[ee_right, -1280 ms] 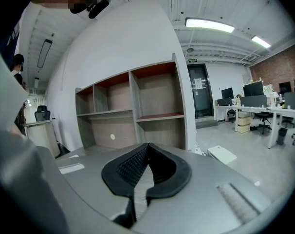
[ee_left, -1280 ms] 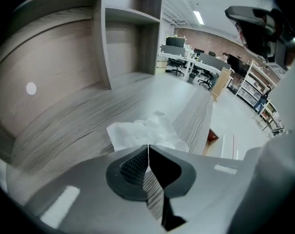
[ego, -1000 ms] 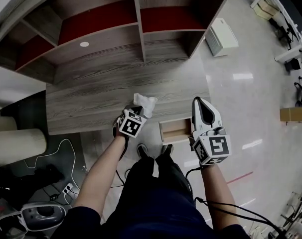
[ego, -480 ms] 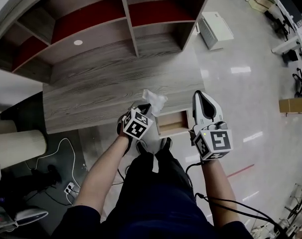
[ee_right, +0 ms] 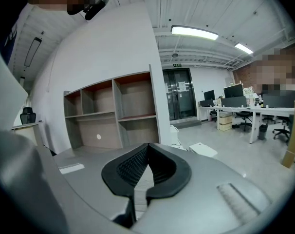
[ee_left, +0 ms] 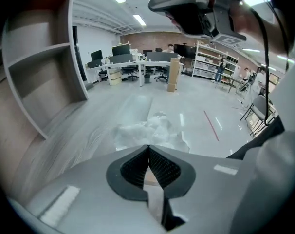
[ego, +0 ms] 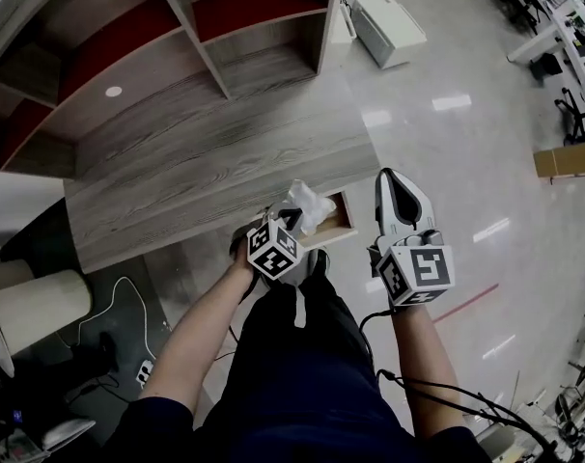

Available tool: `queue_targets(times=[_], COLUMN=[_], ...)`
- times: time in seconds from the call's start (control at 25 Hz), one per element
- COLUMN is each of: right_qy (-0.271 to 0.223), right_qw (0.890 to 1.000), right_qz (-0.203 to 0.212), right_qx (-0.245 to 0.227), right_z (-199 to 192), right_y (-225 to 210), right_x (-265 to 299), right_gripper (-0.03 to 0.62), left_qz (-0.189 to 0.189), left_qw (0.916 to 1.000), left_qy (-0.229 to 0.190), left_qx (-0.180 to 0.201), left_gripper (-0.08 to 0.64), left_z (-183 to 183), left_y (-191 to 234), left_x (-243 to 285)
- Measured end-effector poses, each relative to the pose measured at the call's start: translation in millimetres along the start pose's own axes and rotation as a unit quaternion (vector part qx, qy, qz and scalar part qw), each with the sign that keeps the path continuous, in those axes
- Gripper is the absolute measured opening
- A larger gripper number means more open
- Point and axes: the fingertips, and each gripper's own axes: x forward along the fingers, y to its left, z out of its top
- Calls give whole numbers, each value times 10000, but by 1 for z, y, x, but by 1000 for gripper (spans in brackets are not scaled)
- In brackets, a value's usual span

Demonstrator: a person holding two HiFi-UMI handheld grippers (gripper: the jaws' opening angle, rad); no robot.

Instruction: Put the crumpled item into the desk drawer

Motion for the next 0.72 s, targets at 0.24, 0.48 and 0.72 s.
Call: queue_targets(times=[0.24, 0.48, 0.72], right_qy=[139, 208, 246], right_qw=[9996, 9992, 9983], right_qz=[-170, -280, -439], right_qx=[148, 207, 281], right_z=[-20, -32, -41], right_y=[-13, -22, -34], right_x=[-9, -16, -23], right_gripper=[6, 6, 6], left_qz=[-328, -552, -707], left_qw=[9977, 9928, 9869], left_qy=[164, 482, 712], left_qx=[564, 946, 1267], left_gripper=[5, 5, 5], left_z=[-10, -33, -48], left_y=[-36, -55, -67], left_x=[21, 46, 70])
